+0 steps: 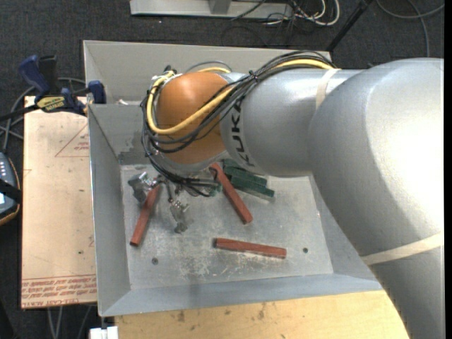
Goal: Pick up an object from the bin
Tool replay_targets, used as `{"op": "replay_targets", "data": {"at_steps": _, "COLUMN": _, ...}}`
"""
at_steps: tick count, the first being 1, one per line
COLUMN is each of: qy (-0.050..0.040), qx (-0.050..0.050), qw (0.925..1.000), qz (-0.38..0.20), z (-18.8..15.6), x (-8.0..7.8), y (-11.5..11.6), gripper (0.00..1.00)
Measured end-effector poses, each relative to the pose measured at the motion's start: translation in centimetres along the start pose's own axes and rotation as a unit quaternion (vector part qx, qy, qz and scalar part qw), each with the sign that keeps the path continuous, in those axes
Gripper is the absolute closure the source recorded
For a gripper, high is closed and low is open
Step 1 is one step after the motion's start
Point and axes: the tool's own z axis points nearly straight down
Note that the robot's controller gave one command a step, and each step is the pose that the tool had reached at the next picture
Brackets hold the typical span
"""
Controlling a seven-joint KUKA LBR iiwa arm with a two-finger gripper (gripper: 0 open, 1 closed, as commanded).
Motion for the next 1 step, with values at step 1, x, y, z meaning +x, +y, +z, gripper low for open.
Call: {"op": "replay_targets", "data": {"at_steps": 1, "qy": -0.0005, "qx": 0.001, "qw": 0.9989, "qz": -0.046, "z": 1.73, "x": -1.99, "y": -0.03, "gripper": 0.00}}
